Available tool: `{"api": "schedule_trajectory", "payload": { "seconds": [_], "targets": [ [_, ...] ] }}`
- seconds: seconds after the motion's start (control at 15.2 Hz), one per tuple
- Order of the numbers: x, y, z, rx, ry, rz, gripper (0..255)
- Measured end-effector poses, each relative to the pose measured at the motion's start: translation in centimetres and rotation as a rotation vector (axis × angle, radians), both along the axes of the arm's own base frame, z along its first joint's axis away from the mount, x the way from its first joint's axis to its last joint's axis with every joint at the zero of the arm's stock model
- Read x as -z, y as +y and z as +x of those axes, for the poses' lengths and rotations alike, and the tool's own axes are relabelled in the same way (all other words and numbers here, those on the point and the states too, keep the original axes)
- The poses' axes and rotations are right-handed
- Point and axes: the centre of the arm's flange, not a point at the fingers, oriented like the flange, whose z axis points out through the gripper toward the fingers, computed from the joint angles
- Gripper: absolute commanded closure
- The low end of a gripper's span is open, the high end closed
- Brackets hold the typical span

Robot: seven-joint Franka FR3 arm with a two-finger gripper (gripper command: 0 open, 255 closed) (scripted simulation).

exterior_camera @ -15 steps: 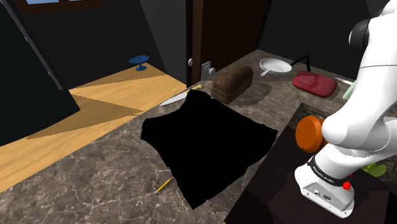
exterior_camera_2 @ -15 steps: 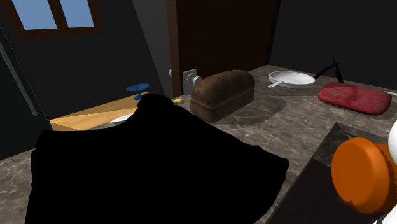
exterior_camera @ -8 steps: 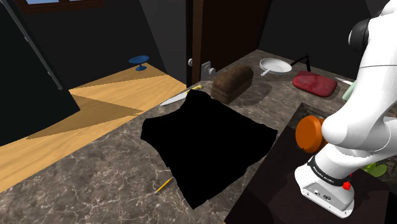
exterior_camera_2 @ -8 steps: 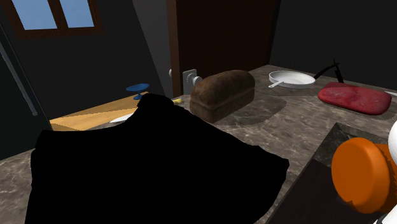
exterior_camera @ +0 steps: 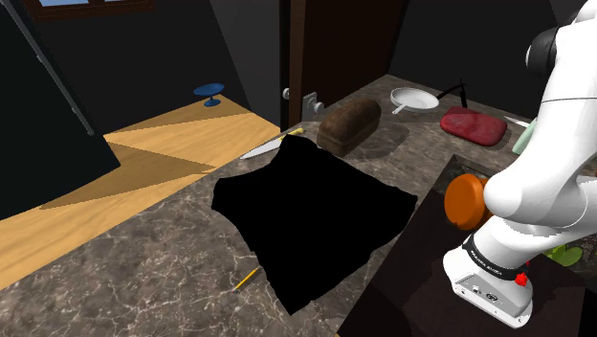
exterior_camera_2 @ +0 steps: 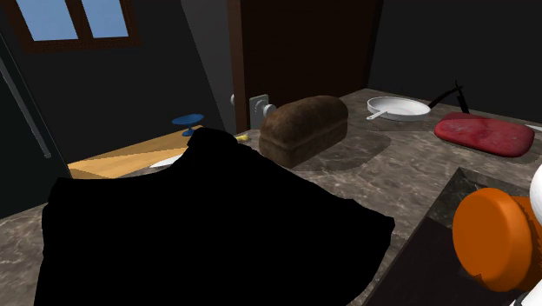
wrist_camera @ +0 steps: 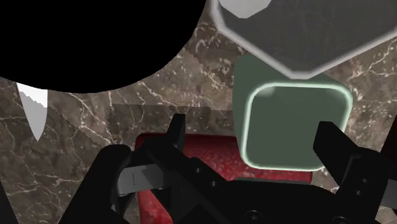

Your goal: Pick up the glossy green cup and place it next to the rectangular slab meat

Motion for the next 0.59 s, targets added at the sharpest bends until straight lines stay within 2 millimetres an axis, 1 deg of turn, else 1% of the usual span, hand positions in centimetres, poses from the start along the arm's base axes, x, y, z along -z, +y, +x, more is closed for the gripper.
{"api": "schedule_trajectory", "payload": {
  "seconds": [0.07, 0.13, 0.2, 0.33, 0.59],
  "targets": [
    [-1.5, -0.1, 0.0, 0.0, 0.0, -0.001, 0],
    [-2.4, -0.1, -0.1, 0.0, -0.001, -0.001, 0],
    [-2.9, -0.1, 0.0, 0.0, -0.001, -0.001, 0],
    [-3.3, -0.2, 0.0, 0.0, 0.0, 0.0, 0],
    [-3.5, -0.1, 0.1, 0.0, 0.0, 0.0, 0]
  ]
}}
